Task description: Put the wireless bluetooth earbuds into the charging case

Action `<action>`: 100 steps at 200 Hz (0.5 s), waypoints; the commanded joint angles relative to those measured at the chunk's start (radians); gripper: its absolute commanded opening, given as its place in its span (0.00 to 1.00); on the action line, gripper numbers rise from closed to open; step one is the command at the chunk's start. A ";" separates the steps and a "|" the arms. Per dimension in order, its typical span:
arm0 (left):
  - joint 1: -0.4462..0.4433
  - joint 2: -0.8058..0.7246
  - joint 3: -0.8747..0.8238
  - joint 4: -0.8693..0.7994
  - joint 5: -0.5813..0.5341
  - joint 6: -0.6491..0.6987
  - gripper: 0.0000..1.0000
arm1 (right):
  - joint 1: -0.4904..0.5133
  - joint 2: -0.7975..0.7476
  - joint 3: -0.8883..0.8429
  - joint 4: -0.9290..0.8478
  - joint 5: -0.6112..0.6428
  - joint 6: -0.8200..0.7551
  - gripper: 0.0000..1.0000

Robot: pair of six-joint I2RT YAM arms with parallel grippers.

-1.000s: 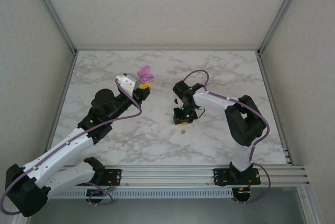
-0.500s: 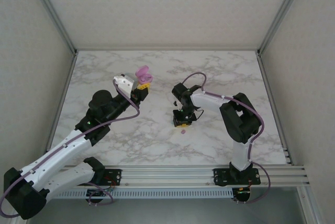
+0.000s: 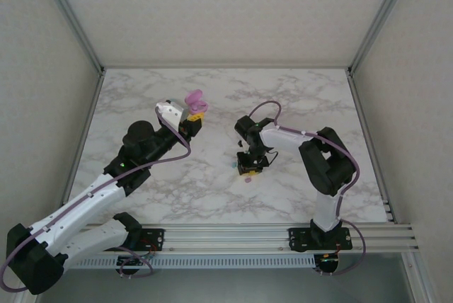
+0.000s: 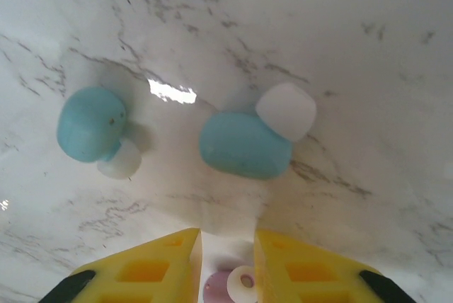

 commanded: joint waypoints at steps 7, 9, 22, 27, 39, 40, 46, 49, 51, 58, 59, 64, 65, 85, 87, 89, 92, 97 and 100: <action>0.007 0.003 0.023 0.028 0.003 -0.018 0.19 | 0.010 -0.049 -0.028 -0.042 0.009 0.024 0.26; 0.007 0.004 0.022 0.028 0.003 -0.019 0.19 | 0.009 -0.050 -0.028 -0.042 0.008 0.025 0.26; 0.007 0.004 0.022 0.027 0.006 -0.020 0.19 | 0.010 -0.061 -0.042 -0.038 0.000 0.032 0.27; 0.006 0.005 0.023 0.027 0.004 -0.020 0.19 | 0.008 -0.063 -0.046 -0.037 -0.004 0.035 0.26; 0.007 0.006 0.024 0.027 0.005 -0.020 0.19 | 0.009 -0.068 -0.055 -0.047 -0.004 0.043 0.26; 0.007 0.006 0.024 0.027 0.005 -0.020 0.19 | 0.010 -0.069 -0.056 -0.047 -0.003 0.044 0.26; 0.007 0.007 0.024 0.027 0.006 -0.020 0.19 | 0.008 -0.072 -0.063 -0.053 0.002 0.052 0.26; 0.007 0.006 0.025 0.027 0.006 -0.020 0.19 | 0.009 -0.075 -0.066 -0.054 0.005 0.055 0.26; 0.007 0.007 0.024 0.027 0.006 -0.020 0.19 | 0.008 -0.076 -0.070 -0.053 0.006 0.059 0.26; 0.007 0.006 0.024 0.027 0.006 -0.020 0.19 | 0.008 -0.081 -0.080 -0.055 0.010 0.065 0.26; 0.007 0.006 0.024 0.027 0.006 -0.020 0.19 | 0.009 -0.081 -0.081 -0.055 0.010 0.065 0.26; 0.007 0.006 0.023 0.027 0.005 -0.021 0.19 | 0.010 -0.084 -0.086 -0.055 0.012 0.069 0.26; 0.007 0.006 0.023 0.027 0.005 -0.020 0.19 | 0.010 -0.086 -0.086 -0.055 0.012 0.069 0.26; 0.009 0.007 0.022 0.029 0.007 -0.023 0.19 | 0.009 -0.097 -0.100 -0.055 0.008 0.087 0.26; 0.008 0.007 0.022 0.030 0.007 -0.023 0.19 | 0.009 -0.099 -0.102 -0.056 0.007 0.088 0.26; 0.008 0.008 0.023 0.029 0.008 -0.023 0.19 | 0.010 -0.100 -0.102 -0.057 0.007 0.091 0.26; 0.007 0.008 0.023 0.028 0.008 -0.023 0.19 | 0.009 -0.103 -0.103 -0.057 0.006 0.092 0.26; 0.007 0.008 0.023 0.027 0.007 -0.025 0.19 | 0.009 -0.107 -0.106 -0.057 0.011 0.096 0.26; 0.007 0.008 0.025 0.027 0.009 -0.025 0.19 | 0.010 -0.110 -0.107 -0.059 0.015 0.099 0.26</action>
